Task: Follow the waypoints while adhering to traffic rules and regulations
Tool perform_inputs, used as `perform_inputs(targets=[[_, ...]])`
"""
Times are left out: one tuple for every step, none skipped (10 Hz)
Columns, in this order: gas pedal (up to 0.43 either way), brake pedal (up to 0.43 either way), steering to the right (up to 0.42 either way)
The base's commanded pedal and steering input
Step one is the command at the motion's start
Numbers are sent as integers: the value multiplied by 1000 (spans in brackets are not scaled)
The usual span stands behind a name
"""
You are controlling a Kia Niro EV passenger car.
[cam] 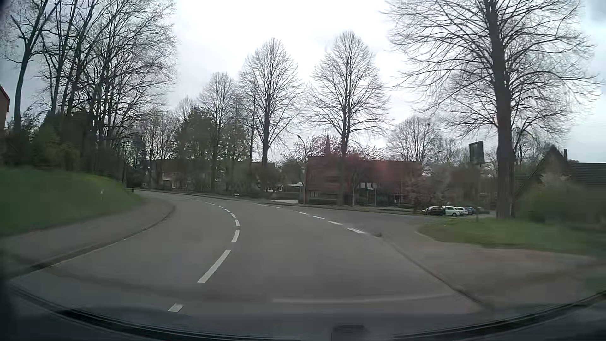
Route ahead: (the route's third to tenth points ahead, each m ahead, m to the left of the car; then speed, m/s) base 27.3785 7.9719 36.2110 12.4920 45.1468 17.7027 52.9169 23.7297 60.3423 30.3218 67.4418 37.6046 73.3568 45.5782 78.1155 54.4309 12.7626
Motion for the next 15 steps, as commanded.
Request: perform_inputs(targets=[[177,0,-62],[177,6,-62],[177,6,-62],[177,0,-63],[177,6,-65],[177,0,-67],[177,0,-67],[177,0,-67],[177,0,-68],[177,0,-68],[177,6,-69],[177,0,-69],[177,0,-69],[177,0,-69],[189,6,-70]])
